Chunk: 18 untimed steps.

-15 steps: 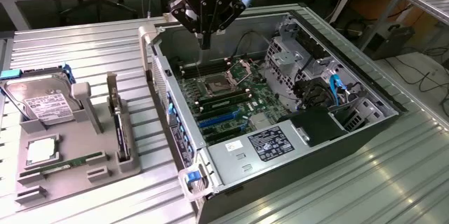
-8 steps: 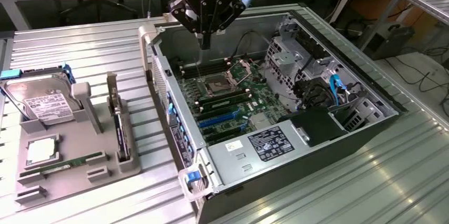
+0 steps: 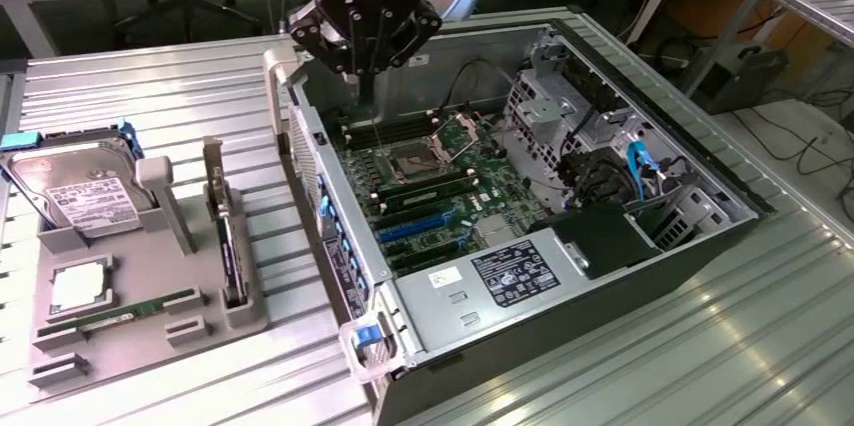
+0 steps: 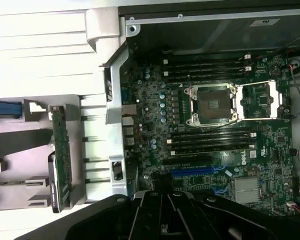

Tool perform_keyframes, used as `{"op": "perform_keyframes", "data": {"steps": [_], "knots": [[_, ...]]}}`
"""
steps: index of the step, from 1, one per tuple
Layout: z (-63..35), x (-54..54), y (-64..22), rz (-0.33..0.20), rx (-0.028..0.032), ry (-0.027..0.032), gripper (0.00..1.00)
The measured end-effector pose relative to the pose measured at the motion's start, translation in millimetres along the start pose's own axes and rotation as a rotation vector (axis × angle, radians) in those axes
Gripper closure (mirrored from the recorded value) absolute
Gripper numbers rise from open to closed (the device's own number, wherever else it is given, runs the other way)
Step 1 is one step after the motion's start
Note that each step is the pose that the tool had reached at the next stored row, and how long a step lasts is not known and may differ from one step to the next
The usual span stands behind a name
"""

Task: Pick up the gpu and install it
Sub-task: 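Reach for the gpu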

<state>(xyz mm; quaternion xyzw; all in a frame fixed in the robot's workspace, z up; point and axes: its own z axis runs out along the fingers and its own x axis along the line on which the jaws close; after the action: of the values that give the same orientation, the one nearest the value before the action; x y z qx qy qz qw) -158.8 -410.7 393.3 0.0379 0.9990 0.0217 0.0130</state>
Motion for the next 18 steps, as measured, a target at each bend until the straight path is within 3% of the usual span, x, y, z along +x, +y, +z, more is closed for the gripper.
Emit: {"op": "perform_keyframes", "data": {"steps": [10,18], "knots": [[-0.8,45.3,-13.4,0.000,-0.0001,-0.0001,0.89],[6.8,83.7,-19.3,0.000,0.0002,0.0000,0.89]]}}
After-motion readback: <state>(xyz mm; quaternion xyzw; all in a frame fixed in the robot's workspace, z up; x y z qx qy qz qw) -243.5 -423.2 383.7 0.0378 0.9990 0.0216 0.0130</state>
